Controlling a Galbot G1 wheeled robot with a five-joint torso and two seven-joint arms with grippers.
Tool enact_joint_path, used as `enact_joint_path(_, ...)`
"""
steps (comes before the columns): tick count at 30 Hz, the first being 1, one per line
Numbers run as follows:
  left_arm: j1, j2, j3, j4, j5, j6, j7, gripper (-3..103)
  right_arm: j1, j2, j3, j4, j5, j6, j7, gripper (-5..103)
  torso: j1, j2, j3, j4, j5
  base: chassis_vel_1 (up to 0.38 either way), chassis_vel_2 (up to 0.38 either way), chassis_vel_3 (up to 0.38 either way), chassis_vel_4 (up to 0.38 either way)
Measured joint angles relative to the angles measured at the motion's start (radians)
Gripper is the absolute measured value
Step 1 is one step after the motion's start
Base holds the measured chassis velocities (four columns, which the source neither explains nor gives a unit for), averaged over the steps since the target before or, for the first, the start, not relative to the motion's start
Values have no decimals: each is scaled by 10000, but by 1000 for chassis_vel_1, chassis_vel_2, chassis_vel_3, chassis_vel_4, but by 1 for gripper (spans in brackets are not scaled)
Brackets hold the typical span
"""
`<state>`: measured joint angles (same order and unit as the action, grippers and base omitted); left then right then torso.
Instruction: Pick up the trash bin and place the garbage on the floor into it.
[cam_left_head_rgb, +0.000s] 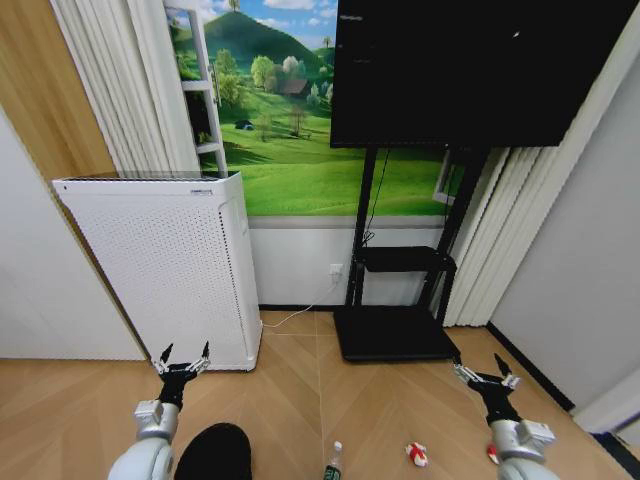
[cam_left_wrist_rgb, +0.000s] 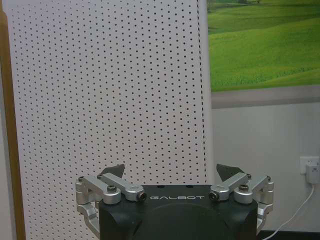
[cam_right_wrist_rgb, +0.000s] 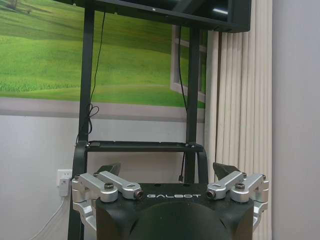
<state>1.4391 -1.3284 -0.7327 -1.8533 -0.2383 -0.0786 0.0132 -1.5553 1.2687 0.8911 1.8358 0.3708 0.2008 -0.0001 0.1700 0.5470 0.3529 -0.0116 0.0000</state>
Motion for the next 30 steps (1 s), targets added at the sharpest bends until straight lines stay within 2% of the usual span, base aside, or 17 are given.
enact_joint_path(30,-41,10,65,87,27,23,11,100,48,4,-32,-134,-32,0,-30,100,-438,-1234,-797,0,0,0,0,0,0)
